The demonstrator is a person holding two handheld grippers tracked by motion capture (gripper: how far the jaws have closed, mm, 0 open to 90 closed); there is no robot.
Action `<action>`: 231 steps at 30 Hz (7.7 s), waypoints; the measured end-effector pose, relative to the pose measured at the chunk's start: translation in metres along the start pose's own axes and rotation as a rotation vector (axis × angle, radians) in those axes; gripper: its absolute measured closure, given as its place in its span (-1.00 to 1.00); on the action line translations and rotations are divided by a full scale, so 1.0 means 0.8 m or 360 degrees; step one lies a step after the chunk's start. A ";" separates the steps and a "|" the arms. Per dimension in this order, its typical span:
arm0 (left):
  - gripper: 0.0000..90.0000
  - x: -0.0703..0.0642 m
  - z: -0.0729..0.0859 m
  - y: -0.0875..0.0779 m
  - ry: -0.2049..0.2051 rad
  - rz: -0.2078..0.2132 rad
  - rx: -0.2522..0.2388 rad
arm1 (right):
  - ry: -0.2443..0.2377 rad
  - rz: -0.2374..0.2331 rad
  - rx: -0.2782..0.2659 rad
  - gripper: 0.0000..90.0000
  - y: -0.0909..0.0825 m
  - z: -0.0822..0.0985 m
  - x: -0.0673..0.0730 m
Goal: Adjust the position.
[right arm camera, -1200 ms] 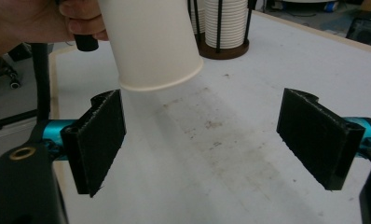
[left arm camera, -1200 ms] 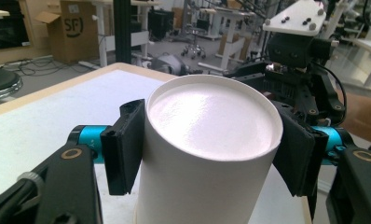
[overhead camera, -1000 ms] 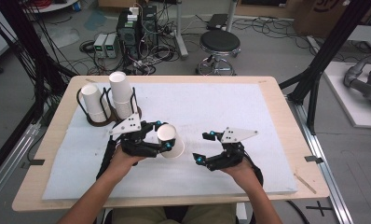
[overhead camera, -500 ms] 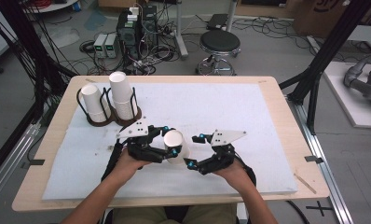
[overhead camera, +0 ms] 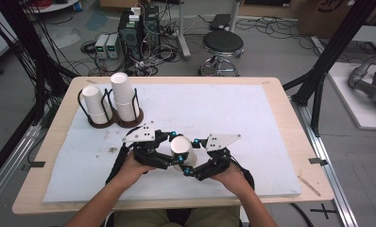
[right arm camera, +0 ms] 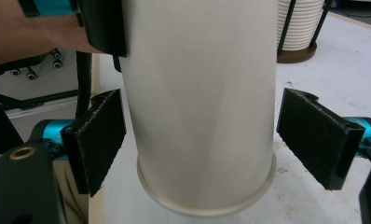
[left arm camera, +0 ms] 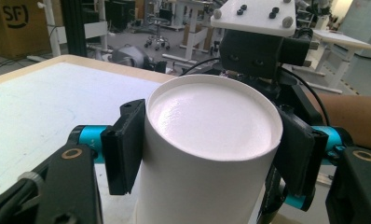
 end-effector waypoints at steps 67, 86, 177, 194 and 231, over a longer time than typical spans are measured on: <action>-0.63 0.003 0.003 -0.010 0.0032 0.0021 0.0258 | -0.0420 -0.0266 0.0730 -0.25 -0.005 -0.050 -0.016; -0.28 0.000 0.013 -0.002 0.0063 0.0067 0.0436 | -0.0497 -0.0435 0.1073 -0.26 0.013 -0.060 -0.010; -0.23 0.013 0.008 -0.026 -0.0016 0.0218 -0.0089 | 0.0141 -0.0083 -0.0214 -0.64 -0.033 0.006 -0.016; -0.20 0.015 0.010 -0.027 -0.0021 0.0278 -0.0099 | 0.0080 -0.0144 -0.0271 -0.37 -0.035 0.006 -0.012; -0.65 0.023 0.003 -0.037 0.0011 -0.0042 0.0127 | -0.0060 -0.0048 0.0116 -0.27 -0.068 -0.025 -0.033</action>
Point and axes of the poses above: each handheld gripper's, and its own axes: y roughly forward along the jaws, z roughly out of its underside, x roughly to its left, the point moved 3 cm from there along y, roughly forward along the jaws, and after that the axes turned 11 degrees about -y, right-handed, at the moved point
